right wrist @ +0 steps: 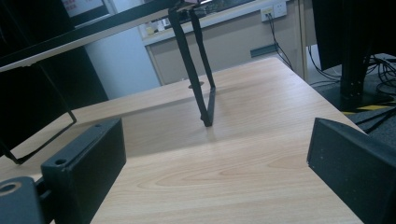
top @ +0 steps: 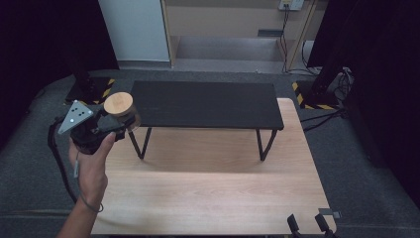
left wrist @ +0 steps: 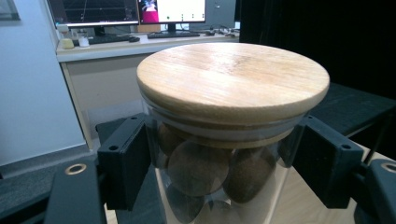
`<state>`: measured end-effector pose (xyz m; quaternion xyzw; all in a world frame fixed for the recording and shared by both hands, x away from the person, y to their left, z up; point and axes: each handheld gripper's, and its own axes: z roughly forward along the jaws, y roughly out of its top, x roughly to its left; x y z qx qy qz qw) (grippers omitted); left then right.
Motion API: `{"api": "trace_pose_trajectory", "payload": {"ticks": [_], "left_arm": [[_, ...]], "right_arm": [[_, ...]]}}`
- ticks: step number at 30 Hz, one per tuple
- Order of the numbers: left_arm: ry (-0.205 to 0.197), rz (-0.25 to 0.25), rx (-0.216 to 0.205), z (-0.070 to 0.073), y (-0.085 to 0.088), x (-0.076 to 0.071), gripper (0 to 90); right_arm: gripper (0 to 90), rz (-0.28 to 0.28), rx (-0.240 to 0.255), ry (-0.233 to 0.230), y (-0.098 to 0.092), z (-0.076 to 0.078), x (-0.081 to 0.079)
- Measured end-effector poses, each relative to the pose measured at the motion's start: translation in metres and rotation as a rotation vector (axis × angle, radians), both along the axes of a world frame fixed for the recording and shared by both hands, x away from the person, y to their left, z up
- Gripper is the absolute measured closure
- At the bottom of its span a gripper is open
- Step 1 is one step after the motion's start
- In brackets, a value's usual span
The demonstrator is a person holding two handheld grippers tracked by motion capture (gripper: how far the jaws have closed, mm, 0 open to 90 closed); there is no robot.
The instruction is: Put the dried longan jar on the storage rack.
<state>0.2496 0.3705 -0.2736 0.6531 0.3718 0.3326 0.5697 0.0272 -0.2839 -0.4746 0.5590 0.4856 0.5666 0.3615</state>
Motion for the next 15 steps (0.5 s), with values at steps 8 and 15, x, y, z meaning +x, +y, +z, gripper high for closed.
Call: {"api": "trace_pose_trajectory", "payload": {"ticks": [8,15], "left_arm": [[0.011,0.042,0.008,-0.007,-0.008,0.038,24.2],[0.048,0.058,0.015,-0.014,-0.014,0.070,24.2]], "right_arm": [[4.6,-0.026,0.003,0.003,-0.002,-0.001,-0.002],[4.7,-0.045,0.003,0.005,-0.005,-0.001,-0.004]]}}
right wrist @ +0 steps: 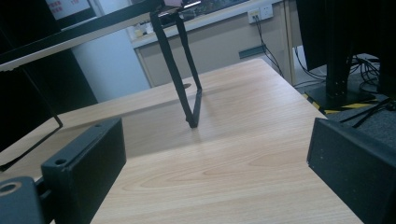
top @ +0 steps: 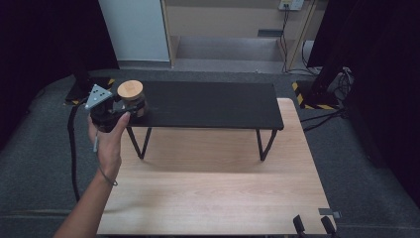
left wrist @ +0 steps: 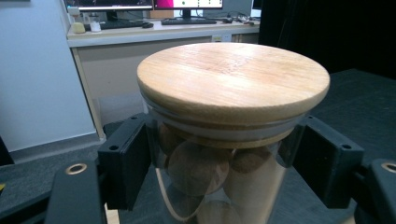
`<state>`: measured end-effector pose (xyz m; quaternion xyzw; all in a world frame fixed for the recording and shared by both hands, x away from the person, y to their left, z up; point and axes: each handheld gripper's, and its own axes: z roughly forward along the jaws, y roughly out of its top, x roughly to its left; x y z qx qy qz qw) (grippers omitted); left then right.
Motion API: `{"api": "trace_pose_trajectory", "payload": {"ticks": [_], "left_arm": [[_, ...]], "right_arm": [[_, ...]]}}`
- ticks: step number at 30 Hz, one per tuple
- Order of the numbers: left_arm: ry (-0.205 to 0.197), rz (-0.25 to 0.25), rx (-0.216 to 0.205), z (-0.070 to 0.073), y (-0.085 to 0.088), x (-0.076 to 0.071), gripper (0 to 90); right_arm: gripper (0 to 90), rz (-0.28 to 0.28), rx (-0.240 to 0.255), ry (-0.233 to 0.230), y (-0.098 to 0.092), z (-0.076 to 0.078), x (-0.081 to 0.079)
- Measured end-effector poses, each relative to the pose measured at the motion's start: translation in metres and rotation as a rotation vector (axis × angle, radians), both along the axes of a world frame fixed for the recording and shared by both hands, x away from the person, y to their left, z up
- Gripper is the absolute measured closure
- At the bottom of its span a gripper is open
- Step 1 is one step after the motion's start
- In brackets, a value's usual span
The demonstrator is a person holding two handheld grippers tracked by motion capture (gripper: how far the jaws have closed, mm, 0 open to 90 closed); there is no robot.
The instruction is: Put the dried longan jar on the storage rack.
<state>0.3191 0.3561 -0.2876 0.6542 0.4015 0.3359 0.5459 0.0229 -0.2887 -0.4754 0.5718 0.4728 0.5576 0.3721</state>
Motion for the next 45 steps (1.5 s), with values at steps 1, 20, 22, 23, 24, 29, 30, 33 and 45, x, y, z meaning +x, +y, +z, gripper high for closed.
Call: {"api": "trace_pose_trajectory", "payload": {"ticks": [1,20,22,23,24,29,30,33,45], "left_arm": [[0.007,0.000,0.000,-0.001,-0.001,0.003,24.2],[0.025,0.017,0.022,-0.014,-0.016,0.022,24.2],[0.021,0.018,0.017,-0.015,-0.016,0.022,24.2],[0.019,0.021,0.017,-0.016,-0.017,0.022,24.2],[0.018,0.022,0.017,-0.016,-0.017,0.022,24.2],[0.018,0.025,0.017,-0.016,-0.017,0.022,24.1],[0.018,0.025,0.017,-0.016,-0.017,0.023,24.1],[0.025,0.020,0.013,-0.017,-0.016,0.025,18.8],[0.001,0.031,0.012,-0.017,-0.012,0.011,2.1]], "right_arm": [[4.7,-0.003,0.001,0.000,0.000,0.000,-0.001],[4.8,-0.032,0.004,0.003,-0.004,0.000,-0.006],[4.8,-0.029,0.004,0.002,-0.004,-0.001,-0.006],[4.8,-0.028,0.004,0.001,-0.004,-0.001,-0.006],[4.8,-0.027,0.004,0.000,-0.004,-0.001,-0.006],[4.8,-0.027,0.005,0.001,-0.004,-0.001,-0.007],[4.8,-0.028,0.004,-0.001,-0.004,-0.001,-0.007],[4.7,-0.028,0.006,-0.002,-0.005,-0.001,-0.007],[4.3,-0.017,0.008,-0.004,-0.003,0.000,-0.005]]}}
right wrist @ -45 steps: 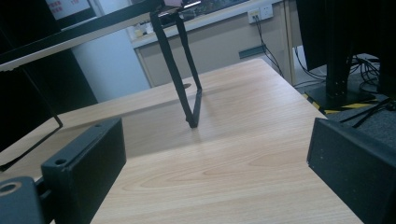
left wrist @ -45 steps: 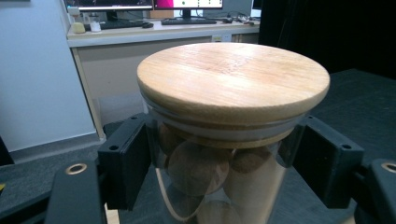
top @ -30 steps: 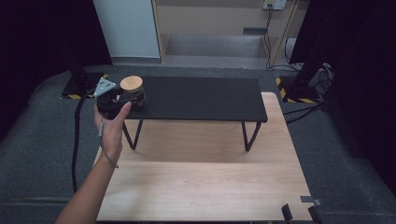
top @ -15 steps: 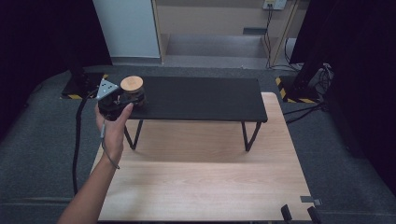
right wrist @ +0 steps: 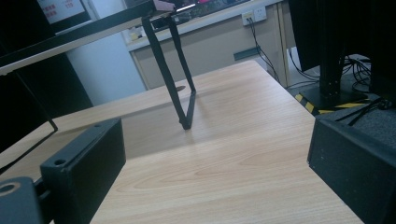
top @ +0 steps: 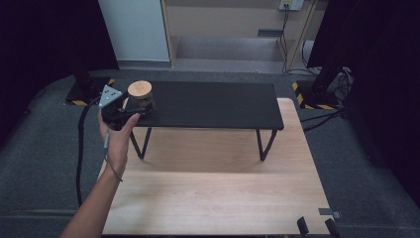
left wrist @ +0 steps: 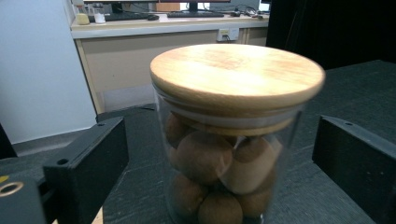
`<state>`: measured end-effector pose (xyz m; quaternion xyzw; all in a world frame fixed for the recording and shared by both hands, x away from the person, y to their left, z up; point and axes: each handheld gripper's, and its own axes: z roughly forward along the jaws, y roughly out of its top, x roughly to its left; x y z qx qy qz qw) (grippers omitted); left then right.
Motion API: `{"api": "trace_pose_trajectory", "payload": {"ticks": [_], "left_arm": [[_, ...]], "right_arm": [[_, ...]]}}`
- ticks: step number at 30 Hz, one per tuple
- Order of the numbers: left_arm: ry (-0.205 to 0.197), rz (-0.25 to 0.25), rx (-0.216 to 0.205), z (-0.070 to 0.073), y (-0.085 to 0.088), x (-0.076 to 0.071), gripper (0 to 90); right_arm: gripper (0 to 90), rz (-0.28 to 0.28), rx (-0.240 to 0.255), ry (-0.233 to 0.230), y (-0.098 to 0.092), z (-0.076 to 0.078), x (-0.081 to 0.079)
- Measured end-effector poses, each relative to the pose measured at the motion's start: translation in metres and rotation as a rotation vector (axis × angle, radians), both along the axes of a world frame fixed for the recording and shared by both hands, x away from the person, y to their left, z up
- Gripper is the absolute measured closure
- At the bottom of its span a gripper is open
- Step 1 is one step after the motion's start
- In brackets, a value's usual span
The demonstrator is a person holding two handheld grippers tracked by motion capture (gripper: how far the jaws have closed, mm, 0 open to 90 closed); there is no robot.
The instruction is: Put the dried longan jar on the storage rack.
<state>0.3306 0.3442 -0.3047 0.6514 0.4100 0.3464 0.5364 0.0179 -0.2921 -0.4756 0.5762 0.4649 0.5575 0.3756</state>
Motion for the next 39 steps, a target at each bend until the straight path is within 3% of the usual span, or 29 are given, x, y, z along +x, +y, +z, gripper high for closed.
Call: {"api": "trace_pose_trajectory", "payload": {"ticks": [2,9,24,39], "left_arm": [[-0.006,0.002,0.011,0.002,0.001,-0.006,2.1],[-0.032,0.012,-0.013,0.002,0.009,-0.028,2.2],[-0.034,-0.002,-0.037,0.000,0.022,-0.072,2.6],[-0.045,0.014,-0.049,-0.030,0.031,-0.123,1.2]], "right_arm": [[4.4,0.003,-0.002,-0.001,0.000,0.000,0.000],[4.3,0.015,-0.002,-0.001,0.002,0.001,0.003],[4.1,0.047,-0.005,0.001,0.006,0.002,0.010],[3.9,0.076,-0.007,0.001,0.010,0.003,0.017]]}}
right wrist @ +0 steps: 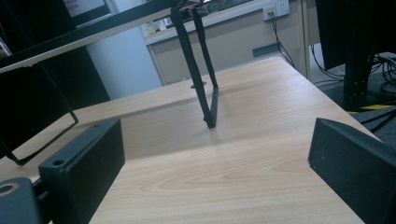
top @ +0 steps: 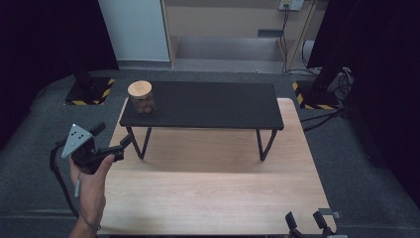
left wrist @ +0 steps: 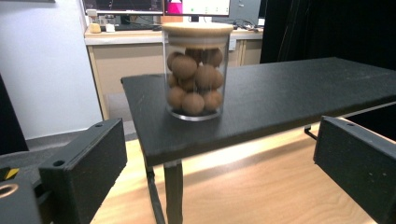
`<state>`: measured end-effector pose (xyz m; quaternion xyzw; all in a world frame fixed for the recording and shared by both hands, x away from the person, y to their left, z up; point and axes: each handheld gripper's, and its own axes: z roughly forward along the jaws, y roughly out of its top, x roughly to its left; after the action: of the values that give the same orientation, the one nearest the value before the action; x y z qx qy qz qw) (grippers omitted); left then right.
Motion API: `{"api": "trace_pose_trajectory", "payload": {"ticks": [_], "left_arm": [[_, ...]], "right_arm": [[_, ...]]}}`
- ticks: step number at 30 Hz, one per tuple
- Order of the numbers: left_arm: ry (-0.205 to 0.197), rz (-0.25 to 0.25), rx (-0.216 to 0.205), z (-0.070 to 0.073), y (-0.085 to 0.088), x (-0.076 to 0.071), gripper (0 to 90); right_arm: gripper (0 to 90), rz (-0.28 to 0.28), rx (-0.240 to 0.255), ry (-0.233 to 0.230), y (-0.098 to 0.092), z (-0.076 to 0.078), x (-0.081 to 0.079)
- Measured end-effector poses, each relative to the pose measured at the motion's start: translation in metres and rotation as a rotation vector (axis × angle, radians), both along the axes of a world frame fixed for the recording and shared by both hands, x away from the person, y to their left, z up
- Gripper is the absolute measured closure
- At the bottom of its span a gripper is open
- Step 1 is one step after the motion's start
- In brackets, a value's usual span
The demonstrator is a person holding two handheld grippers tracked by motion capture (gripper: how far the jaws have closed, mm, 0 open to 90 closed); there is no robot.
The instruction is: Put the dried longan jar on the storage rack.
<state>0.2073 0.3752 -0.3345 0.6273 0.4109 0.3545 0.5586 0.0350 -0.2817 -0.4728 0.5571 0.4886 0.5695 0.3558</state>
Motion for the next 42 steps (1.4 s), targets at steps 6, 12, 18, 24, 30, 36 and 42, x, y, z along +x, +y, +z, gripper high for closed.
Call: {"api": "trace_pose_trajectory", "payload": {"ticks": [6,12,18,24,30,36,42], "left_arm": [[0.001,0.017,-0.003,-0.014,0.002,-0.022,1.0],[0.020,0.016,-0.007,-0.031,0.001,-0.043,0.9],[0.020,0.033,-0.013,-0.048,-0.001,-0.064,0.9],[0.022,0.067,-0.018,-0.061,-0.002,-0.079,0.9],[0.035,0.091,-0.028,-0.075,0.000,-0.088,0.9],[0.047,0.118,-0.007,-0.090,-0.002,-0.097,0.9],[0.050,0.146,-0.009,-0.108,-0.002,-0.106,1.1]], "right_arm": [[3.9,0.010,-0.002,0.000,0.002,0.001,0.002],[3.8,0.016,-0.002,-0.004,0.003,0.001,0.003],[3.8,0.025,-0.006,-0.005,0.004,0.002,0.004],[3.8,0.038,-0.009,-0.006,0.005,0.003,0.007],[3.8,0.045,-0.011,-0.007,0.006,0.004,0.009],[3.8,0.053,-0.016,-0.001,0.007,0.004,0.010],[3.8,0.061,-0.018,0.009,0.009,0.005,0.012]]}}
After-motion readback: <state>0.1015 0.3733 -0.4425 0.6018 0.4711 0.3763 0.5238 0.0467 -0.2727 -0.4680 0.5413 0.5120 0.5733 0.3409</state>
